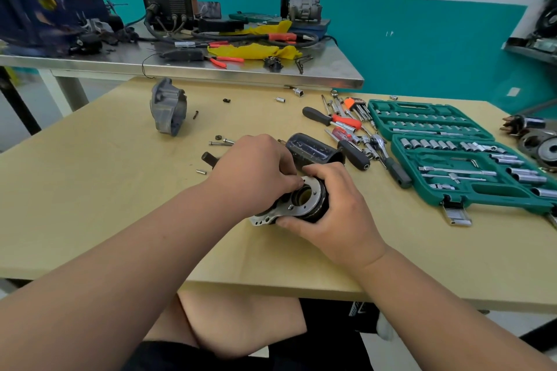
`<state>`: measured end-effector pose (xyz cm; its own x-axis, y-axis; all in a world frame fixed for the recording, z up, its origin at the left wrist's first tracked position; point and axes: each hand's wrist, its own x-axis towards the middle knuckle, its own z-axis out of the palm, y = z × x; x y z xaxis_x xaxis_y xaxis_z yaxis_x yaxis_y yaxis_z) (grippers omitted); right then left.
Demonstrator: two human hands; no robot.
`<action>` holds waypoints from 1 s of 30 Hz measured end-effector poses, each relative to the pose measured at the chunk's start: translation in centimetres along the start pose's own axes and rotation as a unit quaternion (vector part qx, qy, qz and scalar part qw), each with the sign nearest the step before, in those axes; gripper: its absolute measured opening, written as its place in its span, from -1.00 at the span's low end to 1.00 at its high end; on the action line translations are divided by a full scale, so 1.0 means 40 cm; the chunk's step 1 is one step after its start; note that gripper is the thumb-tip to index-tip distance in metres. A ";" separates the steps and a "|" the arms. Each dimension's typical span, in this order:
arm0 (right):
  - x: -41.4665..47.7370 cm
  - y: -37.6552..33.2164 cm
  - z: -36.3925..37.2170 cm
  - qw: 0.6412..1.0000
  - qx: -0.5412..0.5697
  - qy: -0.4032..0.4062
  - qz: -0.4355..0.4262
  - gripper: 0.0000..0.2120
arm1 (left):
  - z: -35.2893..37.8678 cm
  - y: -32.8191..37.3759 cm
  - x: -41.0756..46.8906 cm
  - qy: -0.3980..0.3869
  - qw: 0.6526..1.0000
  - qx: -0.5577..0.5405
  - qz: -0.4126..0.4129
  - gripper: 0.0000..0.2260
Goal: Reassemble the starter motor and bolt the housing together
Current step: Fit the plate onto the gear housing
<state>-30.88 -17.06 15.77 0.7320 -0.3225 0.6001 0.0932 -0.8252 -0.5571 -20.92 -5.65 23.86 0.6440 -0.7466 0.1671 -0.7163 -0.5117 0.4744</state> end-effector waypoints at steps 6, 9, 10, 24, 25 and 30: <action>0.006 -0.001 0.000 0.999 -0.005 -0.034 0.007 -0.32 | -0.001 0.008 -0.004 -0.003 1.000 0.009 0.002 -0.86; 0.003 -0.002 0.001 1.000 -0.004 -0.020 -0.003 -0.36 | -0.004 0.010 -0.007 -0.009 1.000 0.009 0.002 -0.87; 0.002 -0.002 0.001 1.000 -0.002 -0.013 -0.008 -0.39 | -0.005 0.010 -0.007 -0.011 1.000 0.007 0.002 -0.87; 0.002 0.009 0.009 0.999 0.040 0.015 -0.017 -0.51 | -0.022 0.012 0.017 -0.070 0.997 0.012 0.024 -0.89; 0.003 0.009 0.009 0.999 0.043 0.014 -0.012 -0.51 | -0.021 0.014 0.021 -0.073 0.997 0.016 0.026 -0.91; 0.006 0.013 0.004 0.998 0.060 -0.001 0.010 -0.48 | -0.017 0.025 0.035 -0.072 0.995 0.052 0.036 -0.90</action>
<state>-30.55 -17.49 15.56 0.7358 -0.3371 0.5873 0.1590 -0.7571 -0.6337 -20.56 -6.93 25.16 0.5502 -0.8323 0.0673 -0.7879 -0.4907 0.3722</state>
